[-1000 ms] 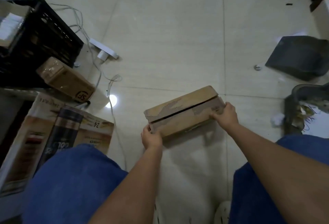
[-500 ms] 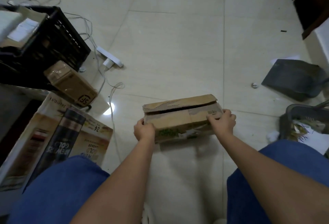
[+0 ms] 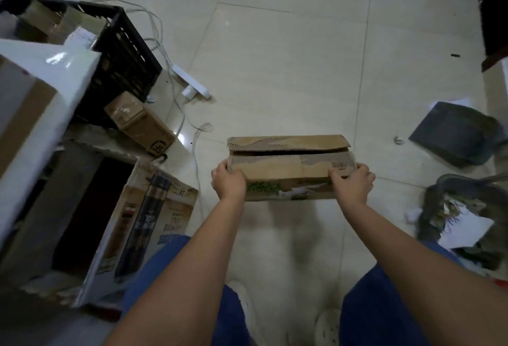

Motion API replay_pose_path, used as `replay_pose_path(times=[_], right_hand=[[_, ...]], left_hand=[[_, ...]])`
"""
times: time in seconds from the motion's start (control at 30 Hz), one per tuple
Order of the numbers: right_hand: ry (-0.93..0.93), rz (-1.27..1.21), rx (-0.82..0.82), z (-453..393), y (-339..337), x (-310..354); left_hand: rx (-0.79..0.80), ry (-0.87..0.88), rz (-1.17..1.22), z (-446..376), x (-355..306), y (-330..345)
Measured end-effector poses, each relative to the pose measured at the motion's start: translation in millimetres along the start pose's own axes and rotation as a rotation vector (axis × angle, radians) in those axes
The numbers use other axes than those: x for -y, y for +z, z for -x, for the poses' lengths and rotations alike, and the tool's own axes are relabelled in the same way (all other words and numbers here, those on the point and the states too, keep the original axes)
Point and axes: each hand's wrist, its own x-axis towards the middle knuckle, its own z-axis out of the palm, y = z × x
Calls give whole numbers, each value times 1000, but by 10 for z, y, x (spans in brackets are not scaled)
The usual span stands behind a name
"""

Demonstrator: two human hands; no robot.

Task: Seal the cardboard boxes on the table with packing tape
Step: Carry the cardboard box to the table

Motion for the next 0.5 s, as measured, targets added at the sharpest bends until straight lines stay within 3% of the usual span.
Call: replay_pose_path(times=[0.27,0.5], right_hand=[[47,18,30,748,-966,1101],[12,10,26,1245,-1978,2552]], left_hand=[[37,-31,-55,734,-1189,-876],[46,-7,-96,1239,-2679,-1599]])
